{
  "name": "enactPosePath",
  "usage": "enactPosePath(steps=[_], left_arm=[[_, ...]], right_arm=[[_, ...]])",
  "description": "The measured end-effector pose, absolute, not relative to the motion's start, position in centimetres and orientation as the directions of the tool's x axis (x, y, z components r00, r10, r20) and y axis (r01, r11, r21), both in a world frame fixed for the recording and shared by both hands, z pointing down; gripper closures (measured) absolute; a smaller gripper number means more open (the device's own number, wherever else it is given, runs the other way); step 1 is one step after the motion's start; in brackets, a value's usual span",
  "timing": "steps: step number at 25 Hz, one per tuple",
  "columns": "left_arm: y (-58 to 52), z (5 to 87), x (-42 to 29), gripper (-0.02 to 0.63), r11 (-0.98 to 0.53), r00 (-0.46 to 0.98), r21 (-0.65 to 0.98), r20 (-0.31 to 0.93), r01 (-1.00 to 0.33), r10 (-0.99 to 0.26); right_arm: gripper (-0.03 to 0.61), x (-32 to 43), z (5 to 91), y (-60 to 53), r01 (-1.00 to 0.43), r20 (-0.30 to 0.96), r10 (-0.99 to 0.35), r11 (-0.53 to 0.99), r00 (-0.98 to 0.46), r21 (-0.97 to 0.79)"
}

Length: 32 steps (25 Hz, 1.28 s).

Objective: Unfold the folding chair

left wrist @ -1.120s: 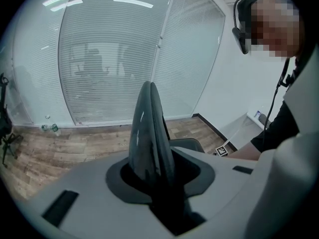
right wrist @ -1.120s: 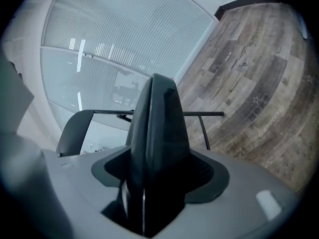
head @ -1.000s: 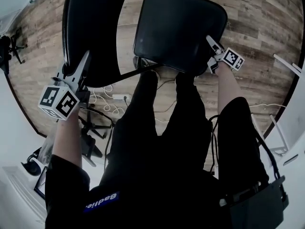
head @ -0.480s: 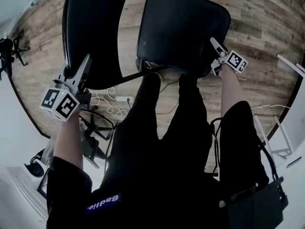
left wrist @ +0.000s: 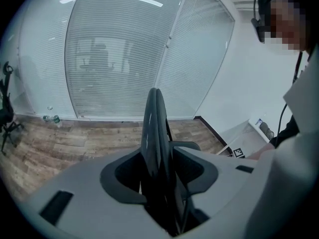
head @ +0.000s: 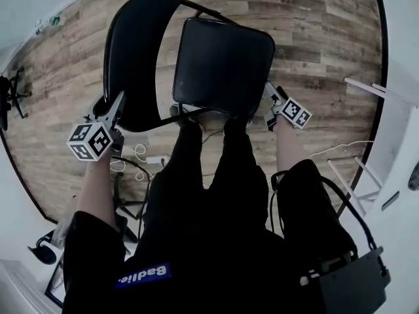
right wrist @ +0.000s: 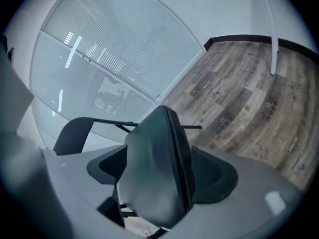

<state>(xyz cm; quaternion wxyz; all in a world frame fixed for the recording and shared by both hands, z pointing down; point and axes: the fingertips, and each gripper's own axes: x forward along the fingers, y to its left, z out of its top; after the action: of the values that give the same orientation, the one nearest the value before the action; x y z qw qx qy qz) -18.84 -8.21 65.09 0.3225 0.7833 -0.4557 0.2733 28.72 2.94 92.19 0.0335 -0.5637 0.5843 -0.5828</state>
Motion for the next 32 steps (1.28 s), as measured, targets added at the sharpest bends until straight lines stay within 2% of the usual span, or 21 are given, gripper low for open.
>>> enactPosePath(steps=[5, 11, 21, 23, 32], left_arm=[[-6.8, 62.8, -20.1, 0.453, -0.344, 0.394, 0.235, 0.753, -0.909, -0.527], [-5.2, 58.4, -21.1, 0.453, -0.333, 0.384, 0.226, 0.74, -0.916, -0.553], [0.6, 50.7, -18.4, 0.454, -0.427, 0.506, 0.293, 0.645, -0.856, -0.572], [1.4, 49.1, -17.0, 0.454, -0.47, 0.546, 0.303, 0.618, -0.829, -0.566], [3.1, 40.6, -8.4, 0.454, -0.616, 0.732, 0.4, 0.439, -0.679, -0.522]], right_arm=[[0.207, 26.0, 84.2, 6.6, -0.645, 0.645, -0.638, -0.291, -0.419, -0.707], [0.209, 22.3, 74.4, 7.6, -0.666, 0.622, -0.625, -0.21, -0.472, -0.716], [0.215, 15.4, 58.8, 7.5, -0.684, 0.5, -0.609, 0.098, -0.616, -0.722], [0.233, 14.0, 56.2, 7.3, -0.681, 0.475, -0.605, 0.158, -0.64, -0.715], [0.406, 8.4, 46.5, 7.0, -0.579, 0.291, -0.621, 0.33, -0.728, -0.746]])
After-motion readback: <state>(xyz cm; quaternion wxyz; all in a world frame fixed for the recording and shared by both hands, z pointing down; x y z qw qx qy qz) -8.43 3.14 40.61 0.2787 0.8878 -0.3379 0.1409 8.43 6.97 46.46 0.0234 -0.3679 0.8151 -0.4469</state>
